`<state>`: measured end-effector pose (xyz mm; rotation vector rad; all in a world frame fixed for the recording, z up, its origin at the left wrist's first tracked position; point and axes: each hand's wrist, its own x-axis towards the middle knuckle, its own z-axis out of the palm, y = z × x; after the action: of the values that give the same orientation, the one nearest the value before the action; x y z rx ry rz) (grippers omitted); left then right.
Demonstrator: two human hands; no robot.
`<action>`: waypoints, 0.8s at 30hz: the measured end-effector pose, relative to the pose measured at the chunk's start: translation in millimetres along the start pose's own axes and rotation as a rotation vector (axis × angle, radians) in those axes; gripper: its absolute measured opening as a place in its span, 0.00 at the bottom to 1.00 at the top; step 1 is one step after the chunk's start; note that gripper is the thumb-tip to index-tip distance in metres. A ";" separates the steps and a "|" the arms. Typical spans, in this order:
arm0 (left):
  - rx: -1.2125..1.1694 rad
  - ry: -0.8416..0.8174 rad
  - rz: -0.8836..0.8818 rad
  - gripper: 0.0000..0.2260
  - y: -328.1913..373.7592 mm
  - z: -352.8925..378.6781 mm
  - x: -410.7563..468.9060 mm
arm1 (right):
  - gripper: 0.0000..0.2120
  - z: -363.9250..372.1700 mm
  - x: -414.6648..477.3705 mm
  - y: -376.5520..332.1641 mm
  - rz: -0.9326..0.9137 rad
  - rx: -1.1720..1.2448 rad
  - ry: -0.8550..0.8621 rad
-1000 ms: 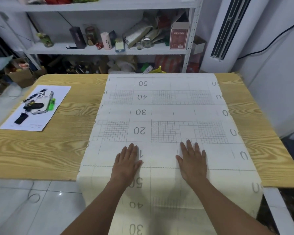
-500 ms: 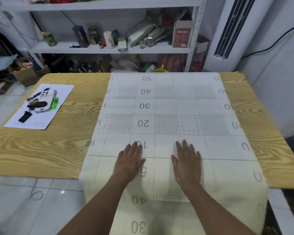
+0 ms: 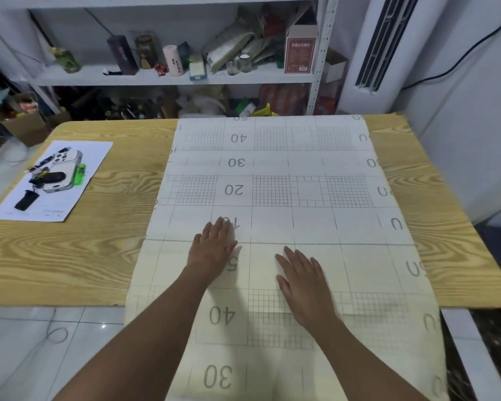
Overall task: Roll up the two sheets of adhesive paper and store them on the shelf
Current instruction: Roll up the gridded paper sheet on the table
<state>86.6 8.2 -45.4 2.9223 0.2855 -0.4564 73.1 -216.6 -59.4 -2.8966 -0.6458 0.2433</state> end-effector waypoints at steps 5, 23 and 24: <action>-0.054 0.038 0.074 0.25 -0.5 11.8 -17.0 | 0.29 -5.2 14.5 -0.8 -0.029 -0.003 -0.028; 0.047 -0.011 0.248 0.27 8.2 25.7 -30.0 | 0.24 -17.7 27.6 -6.6 0.029 0.061 0.031; 0.044 -0.010 0.244 0.27 9.2 24.6 -28.0 | 0.24 -17.4 22.4 -5.1 -0.006 0.078 0.037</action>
<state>55.4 -10.0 -58.4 2.9435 -0.0844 -0.4433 94.4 -204.6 -44.2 -2.8169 -0.6246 0.2095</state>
